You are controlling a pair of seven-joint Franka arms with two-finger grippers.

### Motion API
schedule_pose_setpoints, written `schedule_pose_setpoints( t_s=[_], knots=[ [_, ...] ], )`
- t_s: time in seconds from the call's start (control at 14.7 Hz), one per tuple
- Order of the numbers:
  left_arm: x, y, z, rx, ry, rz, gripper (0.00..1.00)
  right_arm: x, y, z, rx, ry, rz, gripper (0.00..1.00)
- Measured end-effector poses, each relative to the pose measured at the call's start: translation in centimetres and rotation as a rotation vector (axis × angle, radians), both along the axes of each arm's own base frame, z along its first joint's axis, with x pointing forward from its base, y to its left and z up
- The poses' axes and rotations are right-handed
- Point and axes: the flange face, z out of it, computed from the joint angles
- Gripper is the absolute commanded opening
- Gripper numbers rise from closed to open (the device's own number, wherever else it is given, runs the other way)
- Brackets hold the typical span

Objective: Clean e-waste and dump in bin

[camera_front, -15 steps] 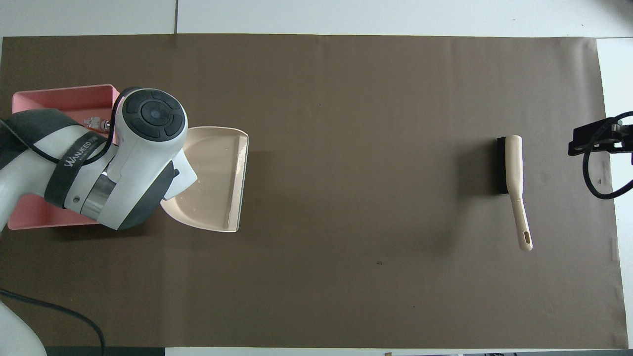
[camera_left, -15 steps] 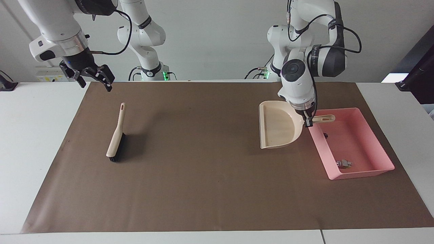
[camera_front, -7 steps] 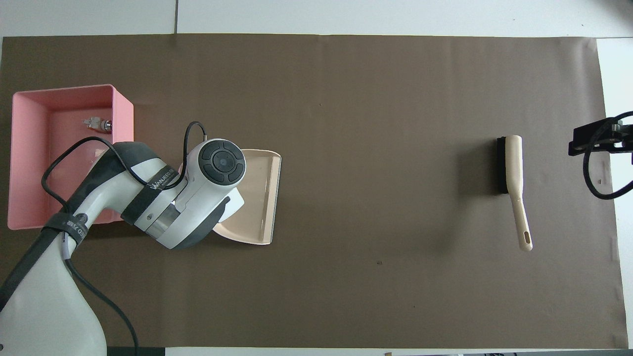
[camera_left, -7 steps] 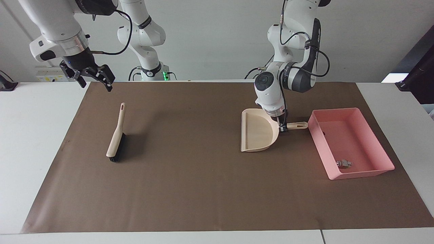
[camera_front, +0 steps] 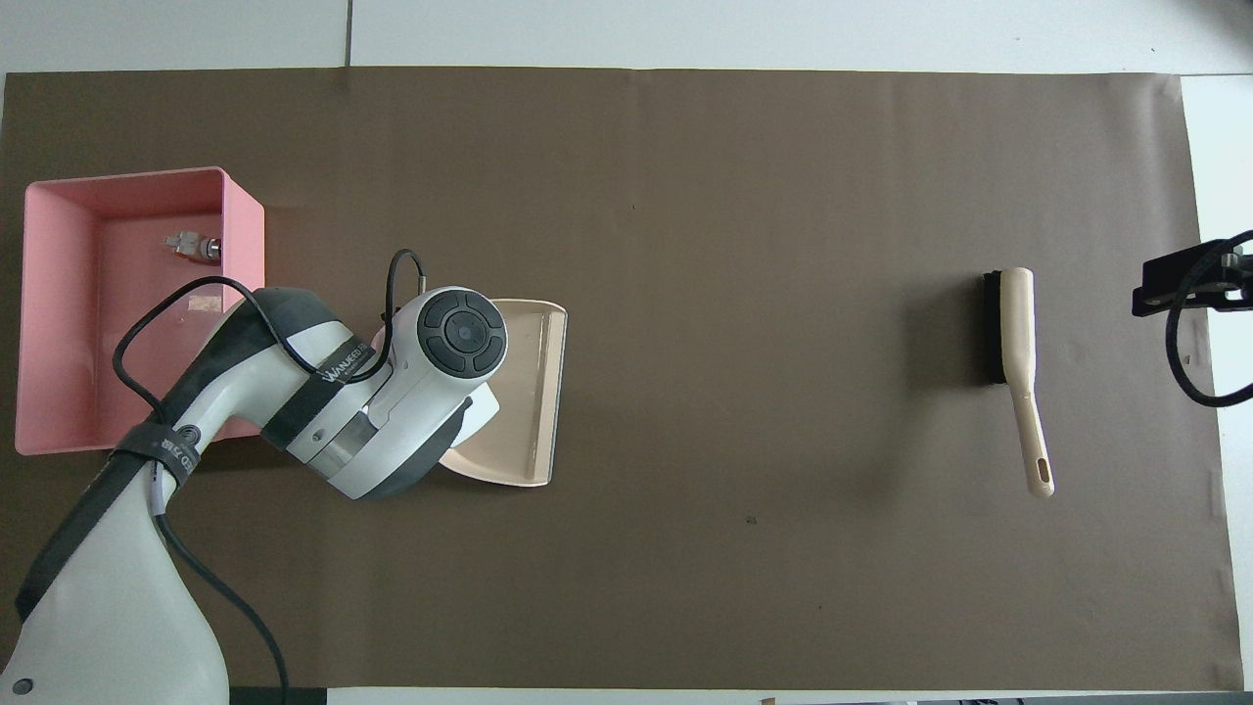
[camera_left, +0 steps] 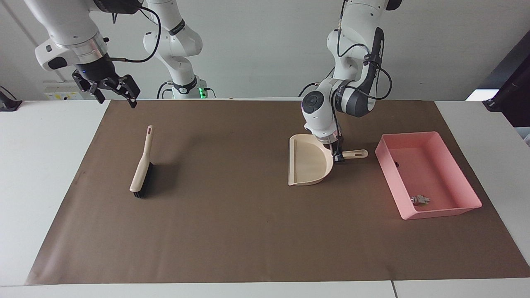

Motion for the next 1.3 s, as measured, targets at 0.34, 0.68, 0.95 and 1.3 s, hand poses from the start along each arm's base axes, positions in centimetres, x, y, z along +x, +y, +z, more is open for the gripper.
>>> schedule_pose_setpoints(
  t_s=[0.34,0.68,0.95,1.3],
  knots=[
    [0.2,0.3,0.4,-0.004,-0.01,0.015,0.62,0.0,0.0,0.0,0.0,-0.001,0.002,1.0],
    [1.5,5.7,5.6,-0.014,-0.144,0.287,0.98,0.0,0.0,0.0,0.0,-0.001,0.002,1.0],
    [2.6,11.3,8.4,-0.066,-0.207,0.537,0.98,0.0,0.1,0.0,0.0,-0.001,0.002,1.0],
    [3.8,18.7,10.7,-0.157,-0.235,0.823,0.98,0.0,0.1,0.0,0.0,-0.001,0.003,1.0]
  ],
)
